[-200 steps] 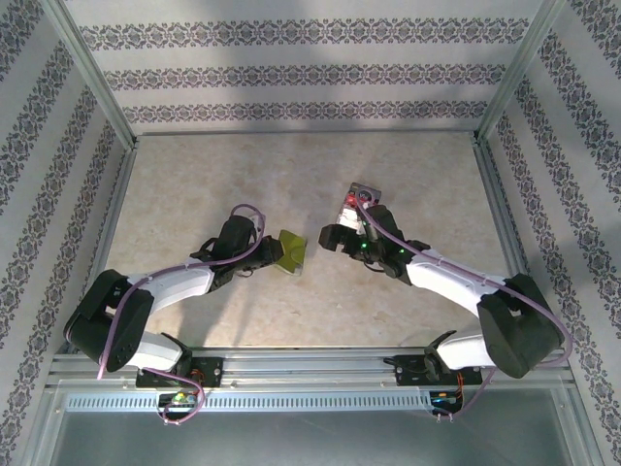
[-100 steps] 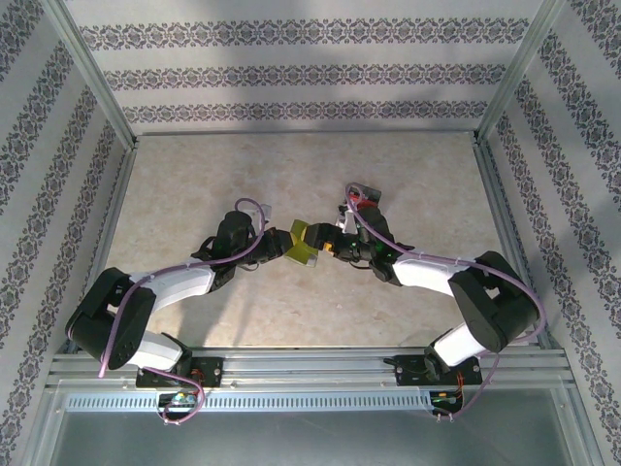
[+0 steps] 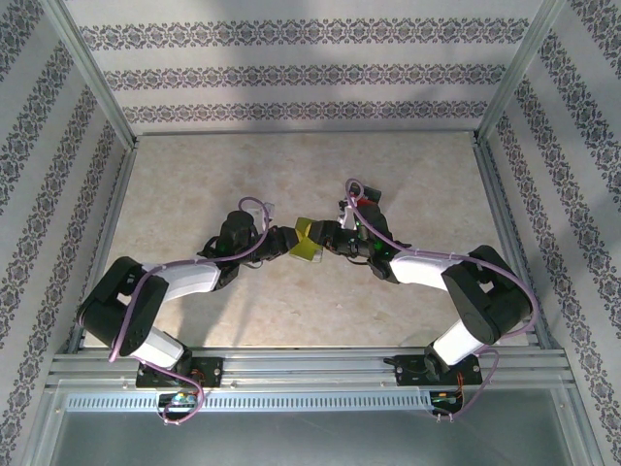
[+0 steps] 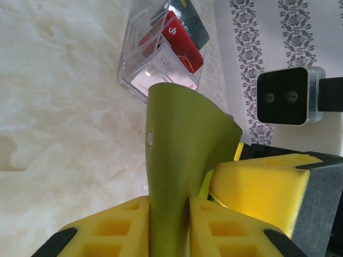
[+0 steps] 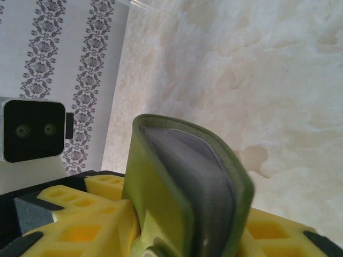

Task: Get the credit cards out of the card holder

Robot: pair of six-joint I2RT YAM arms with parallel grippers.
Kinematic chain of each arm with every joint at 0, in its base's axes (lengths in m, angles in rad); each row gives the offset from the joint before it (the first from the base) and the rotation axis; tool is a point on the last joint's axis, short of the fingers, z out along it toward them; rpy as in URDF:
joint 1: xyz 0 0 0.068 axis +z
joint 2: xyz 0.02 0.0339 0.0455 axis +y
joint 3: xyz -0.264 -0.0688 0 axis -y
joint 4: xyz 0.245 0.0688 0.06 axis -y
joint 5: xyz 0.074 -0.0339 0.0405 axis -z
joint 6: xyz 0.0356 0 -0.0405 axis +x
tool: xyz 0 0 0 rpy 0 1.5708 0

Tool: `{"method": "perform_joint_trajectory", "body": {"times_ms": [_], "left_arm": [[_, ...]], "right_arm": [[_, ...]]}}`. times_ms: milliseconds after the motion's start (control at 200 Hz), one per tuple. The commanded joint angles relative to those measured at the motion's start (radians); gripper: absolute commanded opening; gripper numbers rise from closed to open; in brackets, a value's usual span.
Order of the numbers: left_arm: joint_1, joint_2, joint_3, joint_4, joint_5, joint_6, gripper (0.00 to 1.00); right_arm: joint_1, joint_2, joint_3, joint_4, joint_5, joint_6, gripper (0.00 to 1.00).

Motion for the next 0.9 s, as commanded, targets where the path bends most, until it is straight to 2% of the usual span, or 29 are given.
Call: {"method": "perform_joint_trajectory", "body": {"times_ms": [0,250,365,545,585,635,665,765,894], "left_arm": [[-0.017,0.011,0.003,0.130,0.062,-0.033,0.27],[-0.015,-0.032,-0.019,0.142,0.040,-0.013,0.46],[-0.012,-0.097,-0.016,0.066,0.015,0.053,0.52],[0.019,-0.192,0.013,-0.098,0.010,0.170,0.68],[0.031,-0.210,0.019,-0.126,0.008,0.185,0.75],[0.043,-0.228,0.029,-0.157,0.004,0.190,0.94],[0.053,-0.239,0.036,-0.181,-0.008,0.177,1.00],[0.083,-0.262,0.044,-0.179,-0.018,0.160,0.99],[0.086,-0.268,0.033,-0.088,0.008,0.171,0.99]], "right_arm": [[0.018,0.001,0.031,0.101,-0.043,0.007,0.34],[0.005,-0.022,0.019,0.117,-0.043,0.012,0.20],[-0.018,-0.054,-0.001,0.127,-0.055,0.016,0.17],[-0.081,-0.130,-0.028,0.131,-0.132,0.015,0.09],[-0.099,-0.150,-0.032,0.131,-0.156,0.011,0.09],[-0.125,-0.178,-0.041,0.128,-0.183,0.012,0.09],[-0.142,-0.194,-0.047,0.125,-0.199,0.014,0.09],[-0.194,-0.246,-0.065,0.123,-0.242,0.024,0.09],[-0.223,-0.300,-0.070,0.098,-0.272,0.027,0.10]]}}
